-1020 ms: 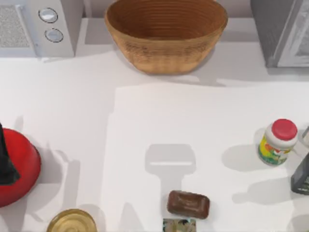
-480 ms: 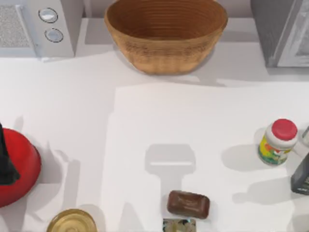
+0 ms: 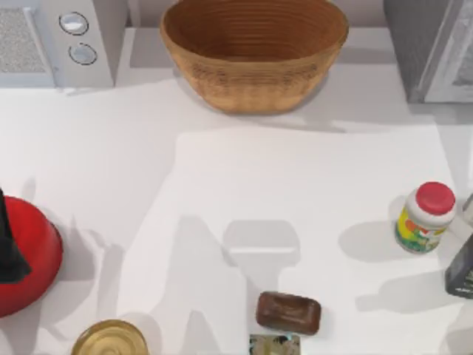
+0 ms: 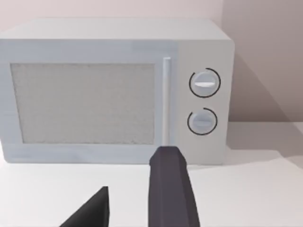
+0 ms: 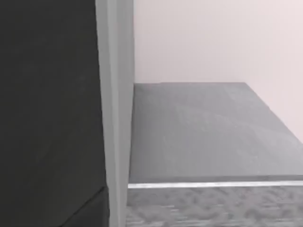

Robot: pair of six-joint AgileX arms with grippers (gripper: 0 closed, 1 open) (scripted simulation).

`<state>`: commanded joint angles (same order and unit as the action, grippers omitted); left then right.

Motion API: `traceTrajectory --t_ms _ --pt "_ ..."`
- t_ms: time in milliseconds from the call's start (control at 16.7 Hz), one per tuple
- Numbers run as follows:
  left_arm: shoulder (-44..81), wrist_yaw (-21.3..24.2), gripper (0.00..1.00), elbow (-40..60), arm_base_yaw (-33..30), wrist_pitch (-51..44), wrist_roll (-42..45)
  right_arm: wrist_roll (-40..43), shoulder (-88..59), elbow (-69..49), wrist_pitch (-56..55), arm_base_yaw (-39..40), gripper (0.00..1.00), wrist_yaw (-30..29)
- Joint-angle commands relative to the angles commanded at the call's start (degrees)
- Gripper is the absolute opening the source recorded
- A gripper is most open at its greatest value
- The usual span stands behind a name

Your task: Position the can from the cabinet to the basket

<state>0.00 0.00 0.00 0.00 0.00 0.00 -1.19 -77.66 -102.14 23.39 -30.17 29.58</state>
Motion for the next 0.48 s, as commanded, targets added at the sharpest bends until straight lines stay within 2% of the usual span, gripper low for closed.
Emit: traceTrajectory --t_ms 480 --pt "0.00 0.00 1.00 0.00 0.00 0.00 0.00 0.49 1.80 1.34 1.45 40.74 1.00 -40.81"
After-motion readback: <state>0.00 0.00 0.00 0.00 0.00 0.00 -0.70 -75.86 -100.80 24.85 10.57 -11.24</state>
